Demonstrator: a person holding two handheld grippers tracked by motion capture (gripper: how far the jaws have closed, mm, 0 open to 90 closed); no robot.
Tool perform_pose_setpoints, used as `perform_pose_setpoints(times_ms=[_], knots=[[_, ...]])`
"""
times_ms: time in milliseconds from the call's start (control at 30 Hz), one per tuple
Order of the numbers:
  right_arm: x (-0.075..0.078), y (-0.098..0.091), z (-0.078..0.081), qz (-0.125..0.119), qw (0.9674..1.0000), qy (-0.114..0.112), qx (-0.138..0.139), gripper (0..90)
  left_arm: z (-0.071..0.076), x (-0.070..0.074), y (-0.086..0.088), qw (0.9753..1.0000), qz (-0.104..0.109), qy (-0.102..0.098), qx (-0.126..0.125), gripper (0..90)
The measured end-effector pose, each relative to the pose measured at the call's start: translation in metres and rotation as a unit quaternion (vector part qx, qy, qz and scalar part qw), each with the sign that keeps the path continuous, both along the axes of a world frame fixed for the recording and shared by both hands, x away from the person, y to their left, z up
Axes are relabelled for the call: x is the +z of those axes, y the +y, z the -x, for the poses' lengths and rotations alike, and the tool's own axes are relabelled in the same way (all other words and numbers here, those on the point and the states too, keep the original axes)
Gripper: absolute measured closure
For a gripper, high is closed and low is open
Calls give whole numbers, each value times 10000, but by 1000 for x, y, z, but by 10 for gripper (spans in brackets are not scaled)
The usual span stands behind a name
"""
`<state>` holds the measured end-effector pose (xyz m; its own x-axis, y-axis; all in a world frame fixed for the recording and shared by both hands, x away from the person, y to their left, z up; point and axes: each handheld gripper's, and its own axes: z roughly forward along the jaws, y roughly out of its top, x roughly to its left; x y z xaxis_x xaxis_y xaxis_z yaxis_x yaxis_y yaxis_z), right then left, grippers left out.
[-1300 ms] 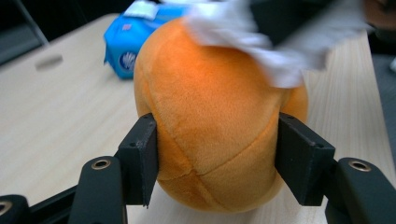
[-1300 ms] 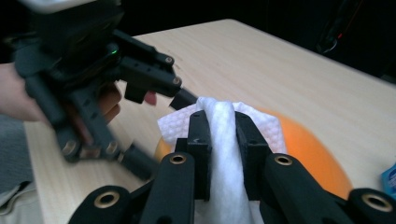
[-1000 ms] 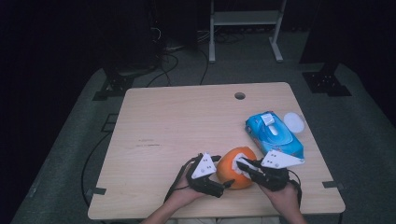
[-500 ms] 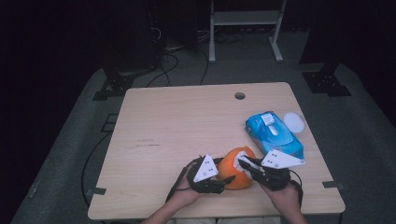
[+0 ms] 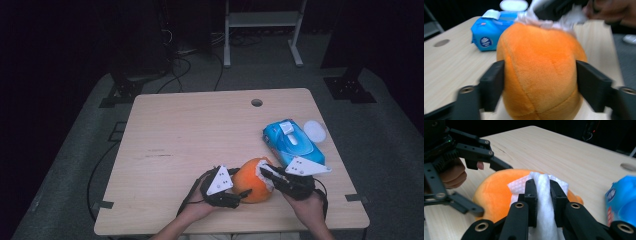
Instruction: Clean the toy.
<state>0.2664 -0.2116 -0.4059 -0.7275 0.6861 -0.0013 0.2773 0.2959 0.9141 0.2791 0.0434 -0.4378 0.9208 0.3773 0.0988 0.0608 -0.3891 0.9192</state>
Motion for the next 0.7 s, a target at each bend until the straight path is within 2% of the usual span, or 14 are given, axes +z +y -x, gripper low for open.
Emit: perform_pose_setpoints(times_ms=[67, 100, 133, 233, 267, 300, 433, 500, 533, 567, 600, 633, 667, 700], knots=[[-1, 3, 2, -8, 10000, 16, 62, 786, -3, 0, 0, 9990, 189, 404, -20, 150], [-1, 7, 3, -63, 9998, 31, 177, 786, -5, 0, 0, 9981, 270, 552, -9, 137], [0, 12, 5, -76, 9996, 37, 266, 785, -6, 0, 1, 9976, 224, 656, 28, 142], [1, 31, 11, 44, 9982, -51, 600, 782, -1, 0, 2, 9994, 70, 343, 74, 268], [2, 34, 12, 121, 9980, -108, 609, 782, 0, 1, 2, 9997, 15, 208, 106, 307], [3, 34, 11, 167, 9982, -151, 563, 783, 1, 2, 2, 9998, 0, 141, 123, 330], [3, 15, 4, -3, 9998, -52, 192, 783, 1, 2, 3, 9999, -38, 18, 139, 370], [-1, 4, -1, -58, 10000, 42, -12, 783, -1, 1, 5, 9999, 10, 91, 116, 367], [-4, -3, -4, -150, 9997, 184, -111, 783, -2, 1, 5, 9999, 35, 153, 71, 356], [-6, -7, -6, -240, 9993, 256, -124, 783, -4, 1, 6, 9995, 117, 298, -1, 317], [-6, -7, -6, -295, 9991, 290, -116, 783, -6, 2, 6, 9987, 218, 458, -46, 249], [-5, -4, -4, -263, 9993, 267, -86, 782, -7, 2, 6, 9982, 315, 517, -22, 164], [-4, 0, -1, -251, 9994, 242, -18, 782, -8, 3, 7, 9976, 394, 568, 3, 125], [-3, 7, 2, -278, 9993, 224, 145, 782, -8, 3, 6, 9979, 325, 562, 5, 121]])
